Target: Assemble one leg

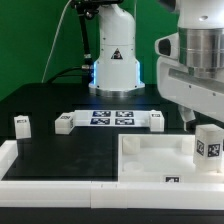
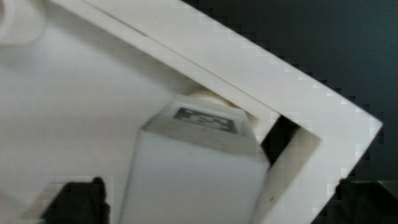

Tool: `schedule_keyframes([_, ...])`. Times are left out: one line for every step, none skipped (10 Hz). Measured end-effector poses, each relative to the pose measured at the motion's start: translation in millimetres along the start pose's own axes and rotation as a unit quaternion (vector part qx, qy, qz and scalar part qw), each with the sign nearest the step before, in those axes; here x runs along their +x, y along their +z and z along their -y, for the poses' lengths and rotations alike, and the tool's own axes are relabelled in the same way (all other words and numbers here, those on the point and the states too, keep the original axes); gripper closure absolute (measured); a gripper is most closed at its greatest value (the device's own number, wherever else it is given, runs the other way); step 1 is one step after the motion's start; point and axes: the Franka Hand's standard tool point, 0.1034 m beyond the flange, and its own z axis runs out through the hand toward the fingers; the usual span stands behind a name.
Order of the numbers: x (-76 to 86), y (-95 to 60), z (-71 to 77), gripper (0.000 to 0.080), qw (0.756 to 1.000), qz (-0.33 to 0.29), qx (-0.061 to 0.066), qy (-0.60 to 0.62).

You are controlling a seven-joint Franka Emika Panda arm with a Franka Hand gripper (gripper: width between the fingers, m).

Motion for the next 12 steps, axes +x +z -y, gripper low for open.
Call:
schedule_keyframes([-2.8, 0.2, 2.0, 0.0151, 0.998, -0.002, -0.002, -0.060])
schedule_keyframes([-7.0, 0.8, 4.7, 0.0150, 0.995, -0.004, -0.005, -0.100])
schedule_keyframes([-9.4, 1.4, 6.1, 0.0150, 0.985, -0.009, -0.012, -0.171])
schedule_keyframes([-10.9, 2.1, 6.6, 0.0150, 0.972, -0.011, -0.016, -0.233])
schedule_keyframes([-9.9, 2.3, 5.8, 0.0150, 0.962, -0.010, -0.017, -0.273])
schedule_keyframes([-7.5, 2.0, 4.1, 0.0150, 0.940, -0.009, -0.018, -0.341])
schedule_keyframes([-4.8, 1.7, 2.2, 0.0150, 0.917, -0.008, -0.019, -0.397])
schedule_keyframes([-3.5, 1.6, 1.3, 0.0150, 0.900, -0.008, -0.019, -0.436])
schedule_keyframes([-3.0, 1.5, 0.9, 0.0150, 0.882, -0.007, -0.020, -0.471])
schedule_keyframes([-2.2, 1.4, 0.4, 0.0150, 0.865, -0.007, -0.022, -0.501])
schedule_keyframes([-2.2, 1.4, 0.4, 0.0150, 0.865, -0.007, -0.022, -0.501])
schedule_keyframes([-2.2, 1.4, 0.4, 0.0150, 0.866, -0.007, -0.022, -0.500])
